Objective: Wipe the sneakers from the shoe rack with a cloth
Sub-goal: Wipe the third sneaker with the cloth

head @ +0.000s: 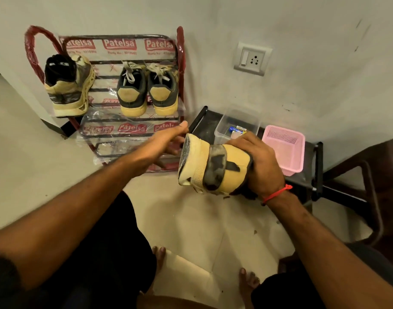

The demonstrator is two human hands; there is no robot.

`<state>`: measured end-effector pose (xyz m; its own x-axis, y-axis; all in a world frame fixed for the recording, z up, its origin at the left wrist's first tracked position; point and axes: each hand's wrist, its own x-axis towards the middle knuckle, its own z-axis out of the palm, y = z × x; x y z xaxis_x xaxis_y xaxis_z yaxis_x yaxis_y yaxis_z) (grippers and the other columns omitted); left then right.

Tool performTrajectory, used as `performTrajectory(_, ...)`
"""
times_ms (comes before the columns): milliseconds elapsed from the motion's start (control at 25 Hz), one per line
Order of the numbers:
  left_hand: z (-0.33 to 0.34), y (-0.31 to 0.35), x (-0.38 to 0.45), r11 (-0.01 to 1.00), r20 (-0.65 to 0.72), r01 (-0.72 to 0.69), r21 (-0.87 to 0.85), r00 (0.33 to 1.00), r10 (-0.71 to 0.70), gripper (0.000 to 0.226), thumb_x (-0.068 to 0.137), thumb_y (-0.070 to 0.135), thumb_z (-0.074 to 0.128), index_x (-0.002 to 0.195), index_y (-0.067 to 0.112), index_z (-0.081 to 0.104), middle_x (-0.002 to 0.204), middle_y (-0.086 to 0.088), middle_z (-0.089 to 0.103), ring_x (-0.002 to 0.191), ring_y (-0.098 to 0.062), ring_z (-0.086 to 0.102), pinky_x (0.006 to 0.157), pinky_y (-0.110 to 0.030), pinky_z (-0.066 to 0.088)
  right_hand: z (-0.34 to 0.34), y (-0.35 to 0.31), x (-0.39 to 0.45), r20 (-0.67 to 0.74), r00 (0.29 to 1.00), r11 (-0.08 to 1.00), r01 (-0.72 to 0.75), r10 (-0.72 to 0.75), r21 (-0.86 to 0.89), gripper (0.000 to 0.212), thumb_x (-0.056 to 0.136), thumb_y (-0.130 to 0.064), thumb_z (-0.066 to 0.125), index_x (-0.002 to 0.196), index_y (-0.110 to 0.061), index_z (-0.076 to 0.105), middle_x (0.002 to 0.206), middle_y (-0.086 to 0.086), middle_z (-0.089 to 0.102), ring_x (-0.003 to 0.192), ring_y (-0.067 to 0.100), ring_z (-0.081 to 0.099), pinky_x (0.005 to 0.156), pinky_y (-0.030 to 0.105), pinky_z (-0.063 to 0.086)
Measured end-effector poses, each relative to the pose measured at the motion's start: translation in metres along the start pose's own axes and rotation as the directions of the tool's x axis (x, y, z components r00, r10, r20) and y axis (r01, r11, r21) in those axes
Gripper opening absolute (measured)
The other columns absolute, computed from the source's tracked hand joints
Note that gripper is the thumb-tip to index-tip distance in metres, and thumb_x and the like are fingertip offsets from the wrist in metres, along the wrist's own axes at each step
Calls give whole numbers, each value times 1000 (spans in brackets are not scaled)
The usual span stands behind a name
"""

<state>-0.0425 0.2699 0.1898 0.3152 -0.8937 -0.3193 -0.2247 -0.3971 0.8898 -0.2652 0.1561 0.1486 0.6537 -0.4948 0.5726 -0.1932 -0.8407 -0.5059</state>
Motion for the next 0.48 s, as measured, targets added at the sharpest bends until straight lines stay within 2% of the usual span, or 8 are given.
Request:
performTrajectory(120,-5,10,-21,979,22,-199,-51,980,200,71,87,78,22,145,46,48,151,12,49,137,-13,46,108,-47,38,8,5,-5,-17,995,996,-95,95,4,19,90,-15,62,105,-9,73,97,4,63,88,18,61,74,41,55)
performTrajectory(200,13,9,-34,924,31,-379,-57,924,381,78,87,83,23,147,40,48,149,15,51,138,-3,45,112,-34,38,9,6,-2,-42,989,989,-140,142,56,20,89,-12,60,104,-9,73,95,3,63,87,18,61,75,41,55)
performTrajectory(240,25,4,-37,888,-13,-459,-36,889,458,82,87,85,29,148,34,48,148,13,52,137,-2,46,112,-31,42,10,2,-2,-58,986,986,-149,154,74,19,89,-11,61,103,-8,74,95,3,64,88,18,62,77,38,56)
performTrajectory(360,48,-17,-26,825,-204,-555,-106,824,528,84,89,76,47,154,23,38,153,5,48,141,-15,46,114,-49,42,9,-8,-3,-110,971,969,-195,213,154,16,89,-7,70,104,-9,73,96,3,66,91,16,63,83,26,55)
performTrajectory(480,56,-27,-14,790,-230,-613,-18,772,593,80,90,74,47,151,23,39,140,20,55,131,-13,55,107,-41,49,7,-8,-4,-137,940,927,-270,312,261,19,87,-3,72,105,-8,72,97,3,66,92,15,63,84,14,50)
